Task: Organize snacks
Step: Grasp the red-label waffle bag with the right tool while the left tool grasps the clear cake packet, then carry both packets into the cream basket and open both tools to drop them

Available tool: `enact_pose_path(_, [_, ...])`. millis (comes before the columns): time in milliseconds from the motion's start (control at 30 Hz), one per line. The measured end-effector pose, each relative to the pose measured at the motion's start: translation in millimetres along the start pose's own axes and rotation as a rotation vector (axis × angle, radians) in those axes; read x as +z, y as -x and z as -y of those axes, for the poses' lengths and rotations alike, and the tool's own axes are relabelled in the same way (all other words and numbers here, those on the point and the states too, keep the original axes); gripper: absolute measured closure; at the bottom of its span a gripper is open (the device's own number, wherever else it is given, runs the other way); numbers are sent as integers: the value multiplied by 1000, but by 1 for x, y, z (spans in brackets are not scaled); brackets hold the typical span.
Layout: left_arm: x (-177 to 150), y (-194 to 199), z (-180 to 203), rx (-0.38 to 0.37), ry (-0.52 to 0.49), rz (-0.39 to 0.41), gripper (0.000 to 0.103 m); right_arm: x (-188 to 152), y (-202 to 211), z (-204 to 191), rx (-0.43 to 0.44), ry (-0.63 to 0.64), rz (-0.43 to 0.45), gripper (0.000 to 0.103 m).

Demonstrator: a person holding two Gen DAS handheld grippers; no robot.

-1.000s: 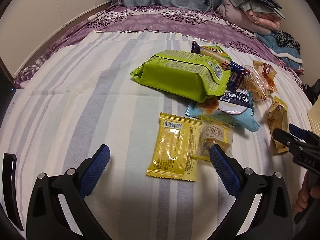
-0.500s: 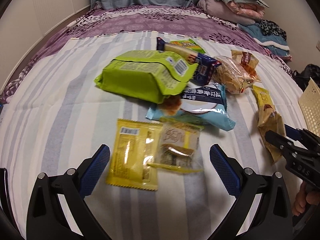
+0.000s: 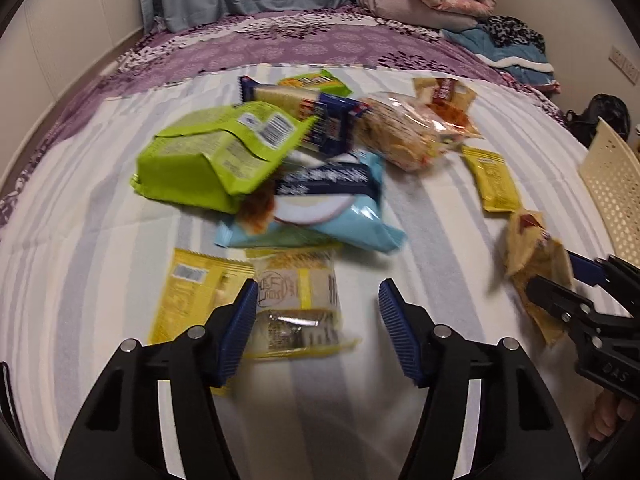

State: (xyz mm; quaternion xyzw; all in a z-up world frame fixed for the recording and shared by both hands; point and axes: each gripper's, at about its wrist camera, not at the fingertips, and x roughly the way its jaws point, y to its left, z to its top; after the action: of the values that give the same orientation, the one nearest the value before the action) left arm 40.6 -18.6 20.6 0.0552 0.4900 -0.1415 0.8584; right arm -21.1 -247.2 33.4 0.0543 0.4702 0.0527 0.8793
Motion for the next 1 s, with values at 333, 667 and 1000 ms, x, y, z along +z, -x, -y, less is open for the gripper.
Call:
enact_pose_path(333, [3,-13,7,1,43,-23,40,2,-3,2,2,-9,1,47])
enact_pose_path(667, [-3,3,2,17,84,2,64,1,-2,-1,-10,11,18,53])
enact_pose_path(1000, [4,48,21,-8,58,64,64,3,42,4,45,-13,115,55])
